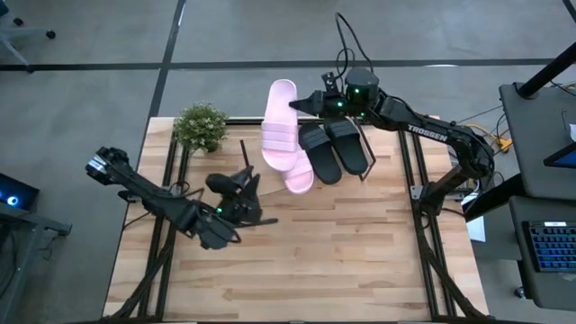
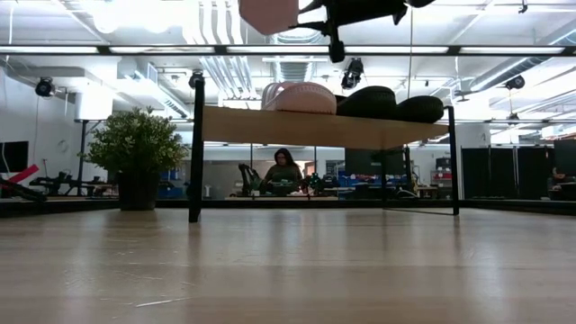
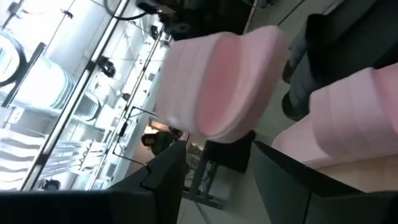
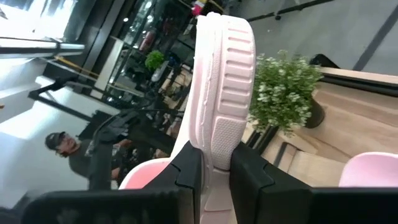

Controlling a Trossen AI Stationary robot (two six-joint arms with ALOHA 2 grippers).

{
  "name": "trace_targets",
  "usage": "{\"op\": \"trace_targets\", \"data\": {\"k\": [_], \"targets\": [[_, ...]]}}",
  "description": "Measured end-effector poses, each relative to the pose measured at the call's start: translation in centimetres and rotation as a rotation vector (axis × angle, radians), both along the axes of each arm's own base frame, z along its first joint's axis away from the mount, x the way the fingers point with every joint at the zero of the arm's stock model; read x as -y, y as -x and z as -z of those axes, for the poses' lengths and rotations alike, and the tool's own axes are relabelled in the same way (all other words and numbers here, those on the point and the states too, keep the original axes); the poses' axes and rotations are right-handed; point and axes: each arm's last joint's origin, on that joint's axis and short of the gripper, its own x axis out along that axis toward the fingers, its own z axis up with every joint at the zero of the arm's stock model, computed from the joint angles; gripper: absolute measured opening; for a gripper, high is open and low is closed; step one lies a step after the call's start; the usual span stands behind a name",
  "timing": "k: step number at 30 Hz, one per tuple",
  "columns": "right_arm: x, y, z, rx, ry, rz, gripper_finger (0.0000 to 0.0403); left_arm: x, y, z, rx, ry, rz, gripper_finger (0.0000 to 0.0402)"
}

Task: Pick and place slides into the shelf
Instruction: Put the pink slipper on the shelf

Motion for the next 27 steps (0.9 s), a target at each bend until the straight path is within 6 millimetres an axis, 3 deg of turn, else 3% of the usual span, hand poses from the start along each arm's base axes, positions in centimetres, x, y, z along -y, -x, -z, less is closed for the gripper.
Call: {"op": "trace_targets", "data": {"k": [8,17,27], "targets": [[-0.1,0.5,-0.5,0.011,-0.008,-0.014,0.0044,1.4,-3.1,1.7,-0.084,-0.048,-0.010,0.0166],[0.0,0.2,0.0,0.000,-0.050,-0.016,0.0044,1.6,-7.0,3.5,-0.168,-0.090,-0.057,0.0166],[0.7,0.7,0.7,-0.049,-0.055,-0.015,0.0044,1.7,-8.4,2.4,-0.142,-0.075,-0.073,0.0166]]}}
